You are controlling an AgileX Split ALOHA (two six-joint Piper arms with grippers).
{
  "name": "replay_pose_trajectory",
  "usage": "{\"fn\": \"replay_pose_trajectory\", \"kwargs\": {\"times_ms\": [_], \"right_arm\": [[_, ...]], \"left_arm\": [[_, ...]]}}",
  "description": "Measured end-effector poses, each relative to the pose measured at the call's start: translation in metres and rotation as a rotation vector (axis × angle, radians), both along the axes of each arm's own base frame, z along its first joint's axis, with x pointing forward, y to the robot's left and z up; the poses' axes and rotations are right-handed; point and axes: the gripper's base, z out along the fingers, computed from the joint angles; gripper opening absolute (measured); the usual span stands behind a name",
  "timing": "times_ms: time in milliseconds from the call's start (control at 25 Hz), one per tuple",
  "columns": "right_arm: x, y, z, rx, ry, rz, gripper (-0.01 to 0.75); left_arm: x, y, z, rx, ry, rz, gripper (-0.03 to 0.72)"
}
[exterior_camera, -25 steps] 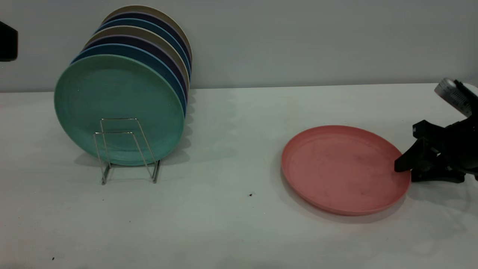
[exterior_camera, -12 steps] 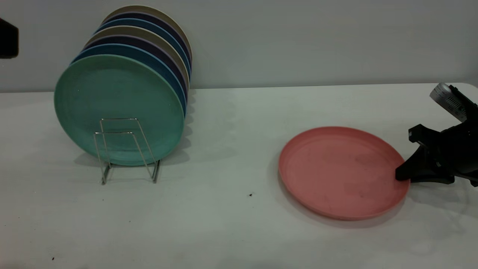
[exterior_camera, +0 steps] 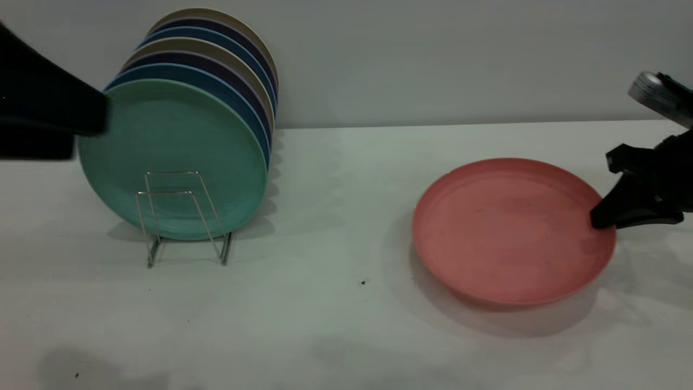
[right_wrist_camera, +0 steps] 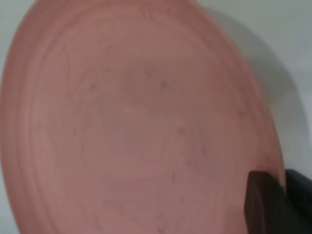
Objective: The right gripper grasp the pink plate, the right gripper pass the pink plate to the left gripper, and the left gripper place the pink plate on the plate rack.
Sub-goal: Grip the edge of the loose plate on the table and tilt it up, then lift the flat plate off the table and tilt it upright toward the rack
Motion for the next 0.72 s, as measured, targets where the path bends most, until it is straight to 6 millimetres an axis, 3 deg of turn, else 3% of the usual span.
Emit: {"fn": "replay_pose_trajectory", "kwargs": {"times_ms": [280, 560, 720], "right_arm": [[-0.006, 0.046, 0.005, 0.099, 0.021, 0.153, 0.02], [-0.013, 0.077, 0.01, 0.209, 0.044, 0.243, 0.02], [-0.017, 0.096, 0.012, 0.231, 0.046, 0.291, 0.02]], "left_arm": [[0.029, -0.007, -0.039, -0.044, 0.037, -0.051, 0.451], [0.042, -0.013, -0.077, -0.114, 0.17, -0.086, 0.451], [0.048, -0.015, -0.089, -0.138, 0.213, -0.084, 0.451]]}}
